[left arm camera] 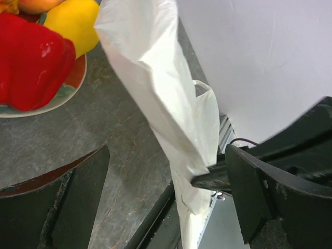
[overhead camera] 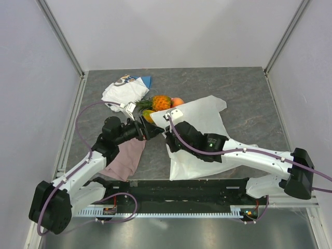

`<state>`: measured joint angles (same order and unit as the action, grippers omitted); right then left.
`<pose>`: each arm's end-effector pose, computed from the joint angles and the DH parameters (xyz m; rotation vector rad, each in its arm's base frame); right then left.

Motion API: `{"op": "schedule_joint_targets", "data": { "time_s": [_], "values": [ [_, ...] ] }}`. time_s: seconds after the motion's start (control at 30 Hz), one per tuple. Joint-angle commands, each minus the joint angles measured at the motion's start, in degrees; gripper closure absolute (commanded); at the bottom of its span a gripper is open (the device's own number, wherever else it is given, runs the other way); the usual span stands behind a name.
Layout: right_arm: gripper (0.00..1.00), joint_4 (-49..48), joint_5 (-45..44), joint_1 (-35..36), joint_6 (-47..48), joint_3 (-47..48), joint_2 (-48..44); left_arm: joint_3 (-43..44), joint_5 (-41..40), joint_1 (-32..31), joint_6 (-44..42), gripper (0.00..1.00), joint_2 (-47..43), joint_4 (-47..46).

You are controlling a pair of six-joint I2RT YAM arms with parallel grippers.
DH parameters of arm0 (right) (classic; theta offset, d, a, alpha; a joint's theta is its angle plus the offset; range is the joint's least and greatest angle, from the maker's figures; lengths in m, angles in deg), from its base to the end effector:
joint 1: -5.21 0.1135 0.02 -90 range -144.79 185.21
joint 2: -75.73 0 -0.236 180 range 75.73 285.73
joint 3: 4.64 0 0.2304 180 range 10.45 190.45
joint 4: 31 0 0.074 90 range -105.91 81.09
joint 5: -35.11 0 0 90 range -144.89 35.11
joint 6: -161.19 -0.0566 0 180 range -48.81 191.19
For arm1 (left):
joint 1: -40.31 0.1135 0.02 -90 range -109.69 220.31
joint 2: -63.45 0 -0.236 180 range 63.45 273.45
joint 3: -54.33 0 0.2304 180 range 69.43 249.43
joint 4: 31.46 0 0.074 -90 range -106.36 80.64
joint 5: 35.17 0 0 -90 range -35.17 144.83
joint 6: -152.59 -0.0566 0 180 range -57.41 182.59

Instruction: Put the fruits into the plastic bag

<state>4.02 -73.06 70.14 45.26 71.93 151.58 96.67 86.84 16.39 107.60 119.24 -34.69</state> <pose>0.1424 0.2627 0.2732 -0.5554 2.1215 0.5773 0.1994 -0.1213 0.2334 0.0988 1.9264 -1.3309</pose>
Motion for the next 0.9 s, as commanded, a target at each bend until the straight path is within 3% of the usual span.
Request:
{"op": "schedule_joint_targets", "data": {
  "time_s": [0.0, 0.2, 0.27, 0.3, 0.37, 0.4, 0.47, 0.5, 0.53, 0.67, 0.87],
  "values": [
    [1.0, -5.1, 1.9, 1.3, -0.9, -0.2, 0.8, 0.2, -0.8, -0.8, 0.8, 0.01, 2.5, -4.7],
    [1.0, -7.1, 3.8, 3.0, -0.2, -0.1, 3.2, -0.8, -1.3, -1.1, 3.0, 0.01, 4.8, -10.1],
    [1.0, -7.4, 5.0, 3.1, -0.2, -0.1, 3.2, -0.9, 0.0, -1.1, 3.1, 0.07, 6.2, -12.4],
    [0.98, -7.7, 5.3, 3.1, 0.1, -0.1, 3.0, -0.9, 1.7, -1.1, 3.1, 0.25, 7.5, -13.3],
    [0.81, -7.4, 5.1, 3.0, 0.4, 0.0, 2.5, 0.3, 2.9, -1.0, 1.7, 0.55, 8.5, -12.8],
    [0.56, -7.1, 3.9, 3.0, 0.6, 0.0, 1.3, 1.0, 3.2, -1.0, 0.4, 0.83, 8.5, -11.0],
    [0.36, -4.8, 1.7, 1.5, 0.6, 0.0, -0.8, 2.8, 2.3, -1.1, -4.0, 0.98, 7.8, -4.6],
    [0.22, -4.4, 1.3, 0.3, 0.5, -0.4, -3.5, 3.2, 0.7, -1.0, -5.5, 0.98, 7.2, -2.5],
    [0.17, -4.2, 2.2, -1.4, 0.0, -1.9, -5.0, 4.0, -0.2, -1.0, -7.2, 0.98, 6.1, -0.5],
    [0.09, -3.5, 7.4, -15.7, -1.3, -6.8, -11.8, 4.8, -4.0, -0.3, -13.9, 0.99, 3.0, 8.9],
    [0.02, 1.6, 10.2, -29.8, -2.3, -11.9, -13.5, 4.7, -6.6, 0.3, -16.6, 0.99, 1.8, 12.9]
  ]
}}
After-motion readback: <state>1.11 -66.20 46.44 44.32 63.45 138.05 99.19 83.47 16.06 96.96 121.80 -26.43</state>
